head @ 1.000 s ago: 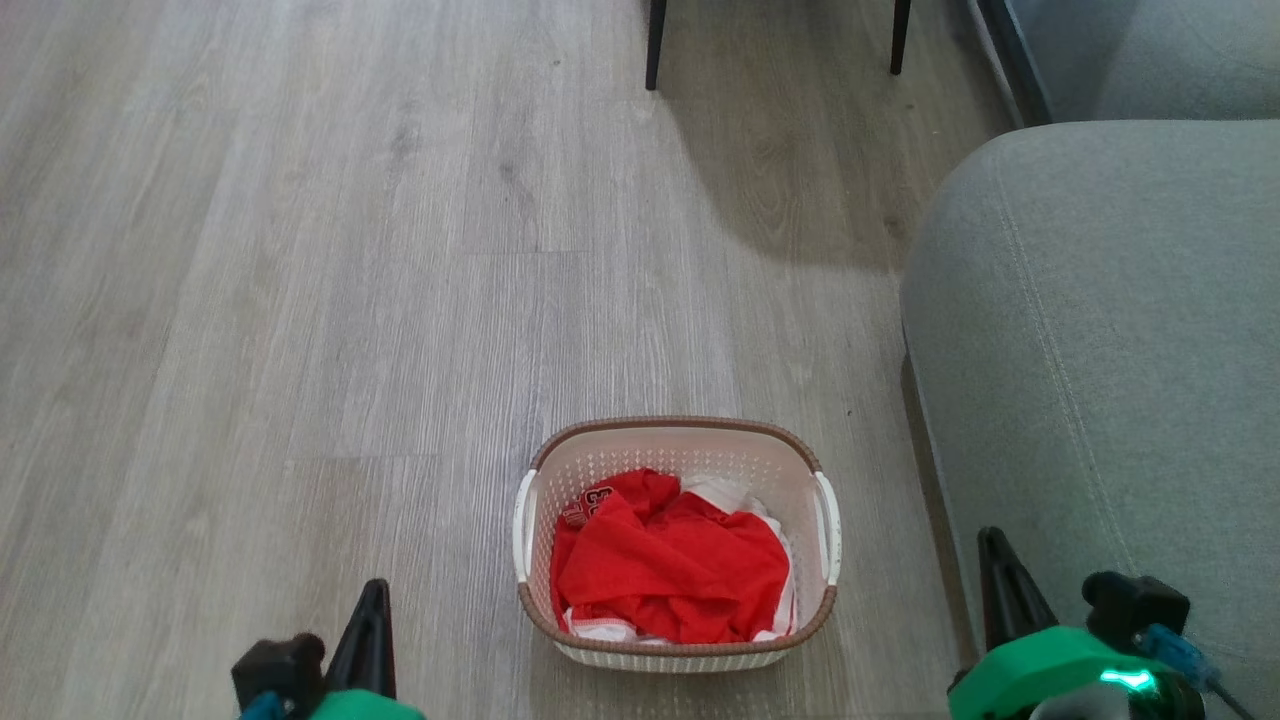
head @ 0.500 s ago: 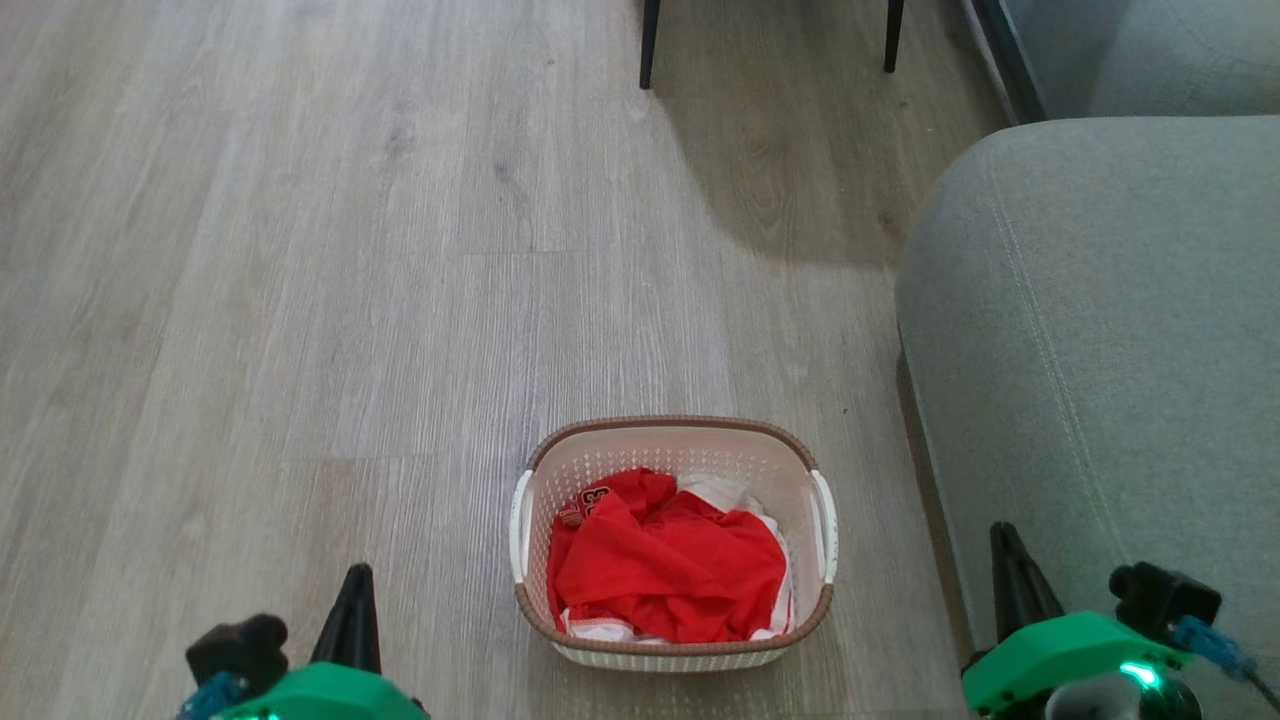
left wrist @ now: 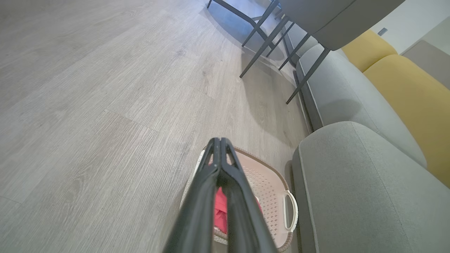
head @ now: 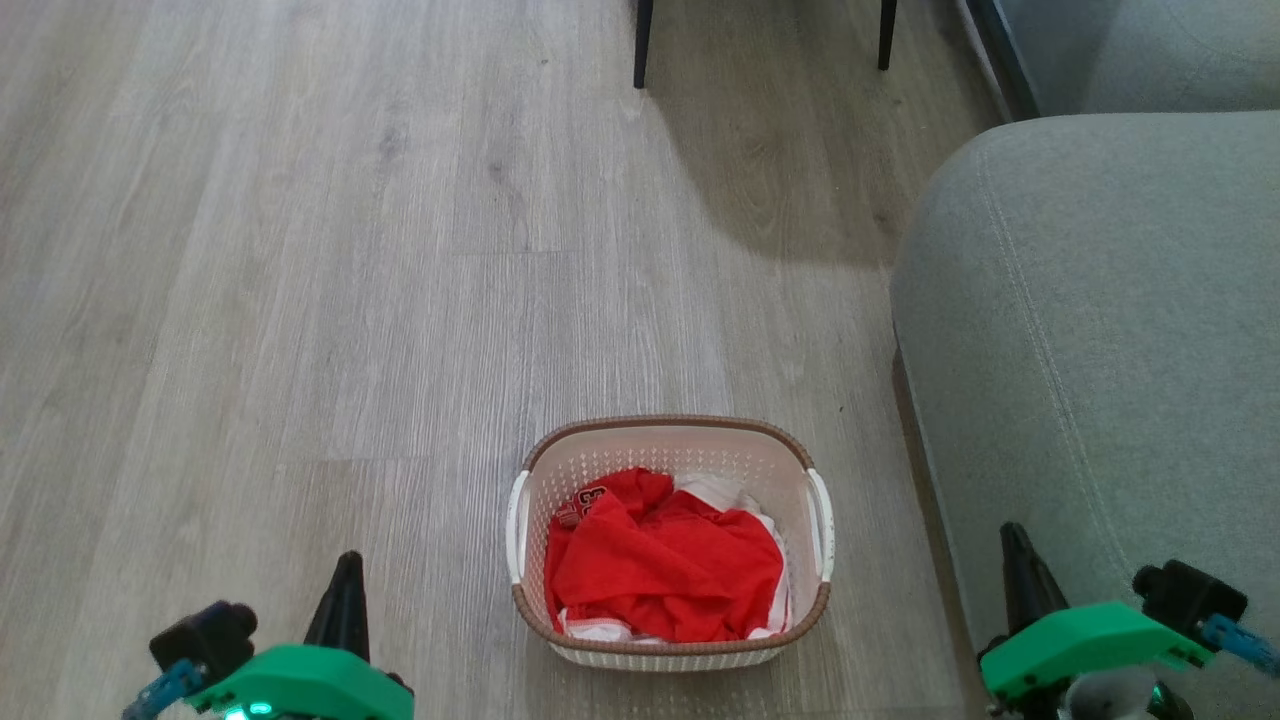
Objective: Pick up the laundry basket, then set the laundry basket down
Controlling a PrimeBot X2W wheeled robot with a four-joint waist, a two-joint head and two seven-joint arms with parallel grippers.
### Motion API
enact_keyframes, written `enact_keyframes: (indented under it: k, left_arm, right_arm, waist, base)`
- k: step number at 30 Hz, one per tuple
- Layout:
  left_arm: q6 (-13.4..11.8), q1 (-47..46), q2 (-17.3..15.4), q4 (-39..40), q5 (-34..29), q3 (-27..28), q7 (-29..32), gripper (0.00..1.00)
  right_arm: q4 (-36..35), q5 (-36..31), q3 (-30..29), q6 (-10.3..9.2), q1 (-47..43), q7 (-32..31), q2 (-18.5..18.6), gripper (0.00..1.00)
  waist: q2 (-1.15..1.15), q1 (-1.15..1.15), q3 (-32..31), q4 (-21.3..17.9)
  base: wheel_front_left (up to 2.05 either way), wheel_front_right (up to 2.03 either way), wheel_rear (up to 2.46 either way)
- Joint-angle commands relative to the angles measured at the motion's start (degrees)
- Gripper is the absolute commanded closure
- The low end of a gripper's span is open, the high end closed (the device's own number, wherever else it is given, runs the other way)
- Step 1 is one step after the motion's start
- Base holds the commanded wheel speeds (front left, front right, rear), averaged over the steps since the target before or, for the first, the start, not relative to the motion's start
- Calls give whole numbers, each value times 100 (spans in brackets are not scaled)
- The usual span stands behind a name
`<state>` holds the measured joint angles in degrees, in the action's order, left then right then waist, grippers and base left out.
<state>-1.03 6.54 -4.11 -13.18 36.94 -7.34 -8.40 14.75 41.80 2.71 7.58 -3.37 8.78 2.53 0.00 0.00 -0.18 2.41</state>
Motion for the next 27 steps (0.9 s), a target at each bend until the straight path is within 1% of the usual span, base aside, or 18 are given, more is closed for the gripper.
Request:
enact_keyframes:
  k: [1, 3, 27]
  left_arm:
    - [52, -300, -63, 159, 227, 141, 46, 100]
    - [62, -311, -63, 157, 296, 153, 61, 100]
    - [302, -597, -60, 88, 1948, 454, 435, 100]
  right_arm:
    - [-159, 220, -23, -3, 336, -48, 117, 100]
    - [-158, 284, -30, -3, 343, -64, 118, 100]
    - [-137, 1793, -227, -5, 523, -449, 147, 100]
  waist:
    - [0, 0, 1, -6]
    - [0, 0, 2, -9]
    - [0, 0, 12, -80]
  base:
    - [0, 0, 0]
    - [0, 0, 0]
    - [0, 0, 0]
